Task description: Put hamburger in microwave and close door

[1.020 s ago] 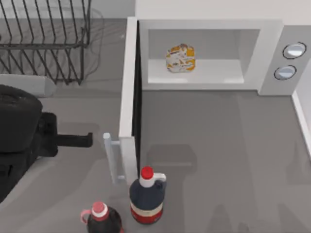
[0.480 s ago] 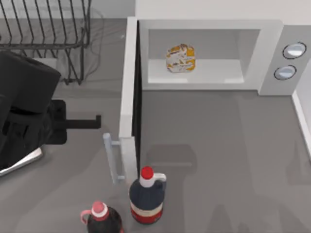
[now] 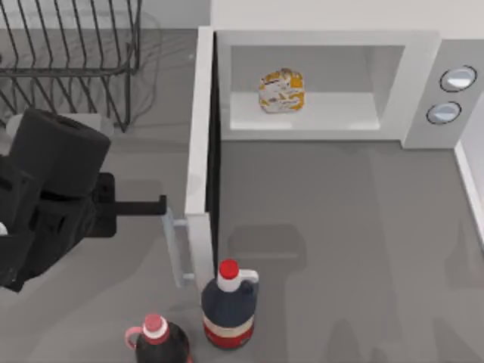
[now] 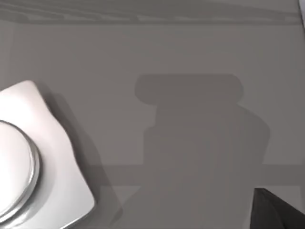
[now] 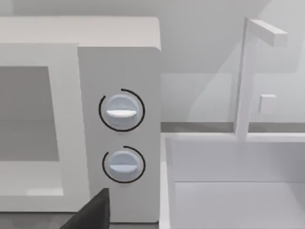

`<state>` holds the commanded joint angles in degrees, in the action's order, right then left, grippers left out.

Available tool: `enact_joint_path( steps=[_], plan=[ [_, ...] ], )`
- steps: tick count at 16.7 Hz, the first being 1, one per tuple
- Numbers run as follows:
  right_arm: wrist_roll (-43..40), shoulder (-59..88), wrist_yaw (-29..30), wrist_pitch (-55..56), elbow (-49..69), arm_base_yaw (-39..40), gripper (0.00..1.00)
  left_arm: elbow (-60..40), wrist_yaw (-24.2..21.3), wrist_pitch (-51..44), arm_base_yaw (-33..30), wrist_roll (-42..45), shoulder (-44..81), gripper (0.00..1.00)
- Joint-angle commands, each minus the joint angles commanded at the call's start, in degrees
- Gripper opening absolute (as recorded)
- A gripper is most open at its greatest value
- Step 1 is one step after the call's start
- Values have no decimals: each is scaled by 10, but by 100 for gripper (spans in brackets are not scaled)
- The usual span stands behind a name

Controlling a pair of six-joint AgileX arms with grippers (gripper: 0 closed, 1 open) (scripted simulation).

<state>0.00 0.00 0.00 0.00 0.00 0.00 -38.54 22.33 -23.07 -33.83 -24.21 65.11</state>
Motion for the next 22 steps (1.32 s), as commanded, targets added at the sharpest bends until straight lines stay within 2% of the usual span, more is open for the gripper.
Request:
enact_joint_path(
  steps=[6, 9, 17, 22],
  plan=[
    [0, 0, 0, 0, 0, 0, 100, 99, -2, 142, 3, 4, 45, 0],
    [0, 0, 0, 0, 0, 0, 100, 127, -2, 182, 4, 5, 56, 0],
    [0, 0, 0, 0, 0, 0, 100, 97, 2, 178, -9, -8, 69, 0],
    [0, 0, 0, 0, 0, 0, 100, 22, 13, 153, -62, -70, 150, 0]
  ],
)
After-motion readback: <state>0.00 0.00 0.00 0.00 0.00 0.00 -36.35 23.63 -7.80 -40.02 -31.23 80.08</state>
